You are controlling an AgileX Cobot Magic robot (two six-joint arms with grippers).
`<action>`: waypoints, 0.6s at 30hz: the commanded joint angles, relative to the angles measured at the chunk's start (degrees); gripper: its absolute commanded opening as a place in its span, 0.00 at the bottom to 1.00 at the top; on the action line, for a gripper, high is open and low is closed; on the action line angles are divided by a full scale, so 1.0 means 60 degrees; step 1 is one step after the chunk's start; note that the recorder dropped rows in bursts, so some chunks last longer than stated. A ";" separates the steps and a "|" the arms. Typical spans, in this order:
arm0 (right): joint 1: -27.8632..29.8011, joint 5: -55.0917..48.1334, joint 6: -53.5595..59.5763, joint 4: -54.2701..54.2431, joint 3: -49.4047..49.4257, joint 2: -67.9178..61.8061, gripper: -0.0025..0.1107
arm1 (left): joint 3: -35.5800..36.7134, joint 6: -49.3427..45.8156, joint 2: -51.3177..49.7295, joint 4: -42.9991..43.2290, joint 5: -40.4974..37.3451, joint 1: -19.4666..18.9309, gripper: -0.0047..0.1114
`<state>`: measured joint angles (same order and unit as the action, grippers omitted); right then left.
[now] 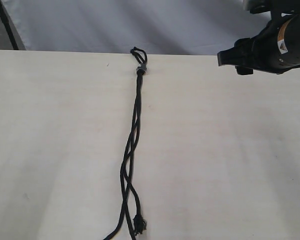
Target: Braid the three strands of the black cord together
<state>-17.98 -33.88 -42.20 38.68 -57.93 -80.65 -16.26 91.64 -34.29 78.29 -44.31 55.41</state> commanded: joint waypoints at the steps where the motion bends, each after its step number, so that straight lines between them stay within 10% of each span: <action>1: 0.0055 0.0106 -0.0022 0.0017 0.0020 0.0075 0.56 | 0.0022 -0.0234 0.0056 0.0085 -0.0107 0.0075 0.04; 9: 0.0055 0.0106 -0.0022 0.0017 0.0020 0.0075 0.56 | 0.0621 -0.0211 0.1200 0.0131 0.1173 -0.0893 0.04; 18: 0.0055 0.0106 -0.0022 0.0017 0.0020 0.0075 0.56 | 0.2232 -0.0215 0.4290 0.0154 0.5335 -0.5181 0.04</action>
<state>-17.98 -33.74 -42.20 38.57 -57.93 -80.65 -5.31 90.37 -13.60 78.70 -20.13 32.12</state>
